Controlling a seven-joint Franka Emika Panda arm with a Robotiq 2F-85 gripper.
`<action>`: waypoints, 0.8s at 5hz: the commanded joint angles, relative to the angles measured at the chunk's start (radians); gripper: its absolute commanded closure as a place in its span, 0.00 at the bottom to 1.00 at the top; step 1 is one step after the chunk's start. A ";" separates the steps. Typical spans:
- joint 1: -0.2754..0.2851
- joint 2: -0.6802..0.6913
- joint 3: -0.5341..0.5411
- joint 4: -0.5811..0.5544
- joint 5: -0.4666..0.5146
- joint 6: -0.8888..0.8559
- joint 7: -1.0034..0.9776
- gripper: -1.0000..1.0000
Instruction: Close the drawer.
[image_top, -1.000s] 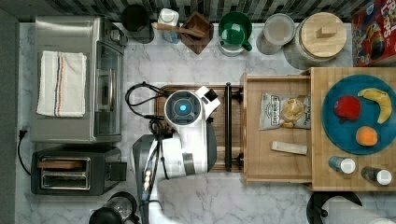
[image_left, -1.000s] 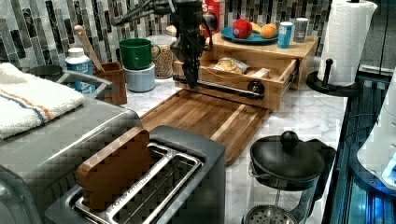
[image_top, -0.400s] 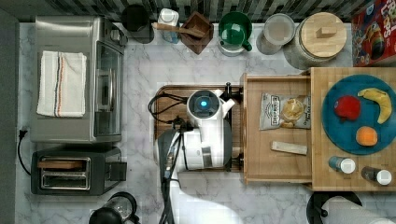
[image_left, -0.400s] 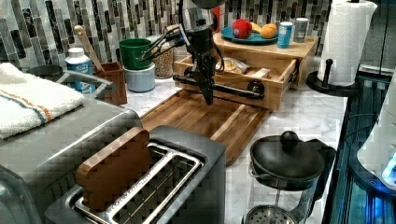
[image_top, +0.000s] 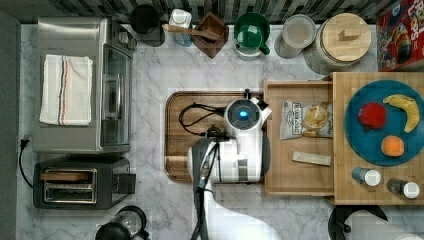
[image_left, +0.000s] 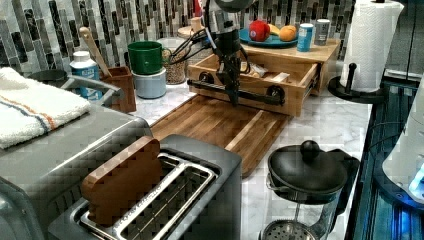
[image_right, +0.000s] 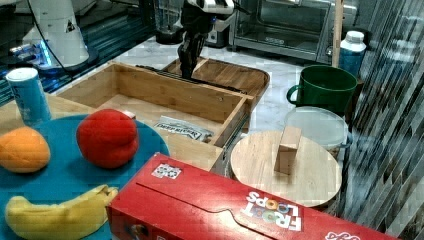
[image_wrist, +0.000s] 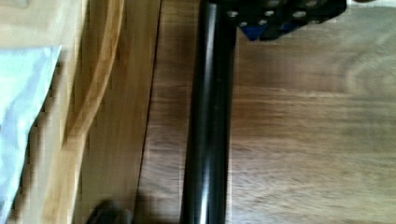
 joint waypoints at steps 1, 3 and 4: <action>-0.136 -0.052 -0.059 0.049 -0.012 0.083 -0.259 1.00; -0.211 0.000 -0.125 0.095 0.083 0.156 -0.421 1.00; -0.226 0.030 -0.163 0.155 -0.012 0.135 -0.394 1.00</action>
